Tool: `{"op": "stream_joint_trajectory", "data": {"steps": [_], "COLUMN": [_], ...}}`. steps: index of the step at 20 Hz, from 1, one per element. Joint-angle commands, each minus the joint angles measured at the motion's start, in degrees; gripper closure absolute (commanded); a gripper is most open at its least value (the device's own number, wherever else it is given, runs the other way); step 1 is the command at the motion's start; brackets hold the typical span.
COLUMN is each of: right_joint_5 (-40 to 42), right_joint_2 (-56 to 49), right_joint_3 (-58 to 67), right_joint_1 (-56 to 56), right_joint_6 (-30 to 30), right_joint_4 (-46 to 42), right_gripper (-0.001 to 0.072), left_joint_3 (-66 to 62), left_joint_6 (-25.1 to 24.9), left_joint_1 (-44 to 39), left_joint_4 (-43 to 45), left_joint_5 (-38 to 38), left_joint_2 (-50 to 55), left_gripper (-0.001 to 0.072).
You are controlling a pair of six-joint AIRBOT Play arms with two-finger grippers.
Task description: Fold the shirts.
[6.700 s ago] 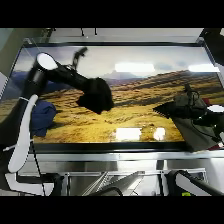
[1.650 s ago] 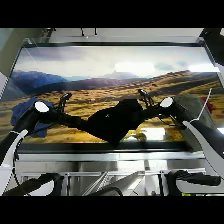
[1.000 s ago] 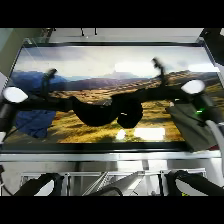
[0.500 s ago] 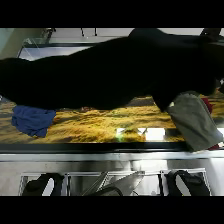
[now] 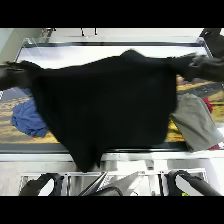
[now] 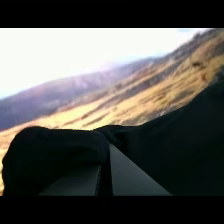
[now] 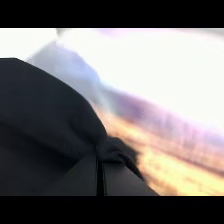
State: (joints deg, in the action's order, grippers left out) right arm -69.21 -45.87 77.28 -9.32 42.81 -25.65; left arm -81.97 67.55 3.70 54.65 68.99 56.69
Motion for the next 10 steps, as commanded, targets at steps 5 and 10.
{"op": "stream_joint_trajectory", "data": {"steps": [5,10], "right_joint_5": [7.9,5.3], "right_joint_2": [-33.0,-33.6], "right_joint_3": [-1.5,-1.4], "right_joint_1": [4.2,0.9], "right_joint_6": [-2.4,-2.5], "right_joint_4": [5.2,8.7], "right_gripper": [0.0634,0.0383], "left_joint_3": [-3.3,-15.0], "left_joint_6": [-5.8,0.9], "left_joint_1": [-5.6,-1.0], "left_joint_4": [-0.1,-0.1], "left_joint_5": [-10.6,4.1], "left_joint_2": [33.4,40.9], "left_gripper": [0.0687,0.0005]}}
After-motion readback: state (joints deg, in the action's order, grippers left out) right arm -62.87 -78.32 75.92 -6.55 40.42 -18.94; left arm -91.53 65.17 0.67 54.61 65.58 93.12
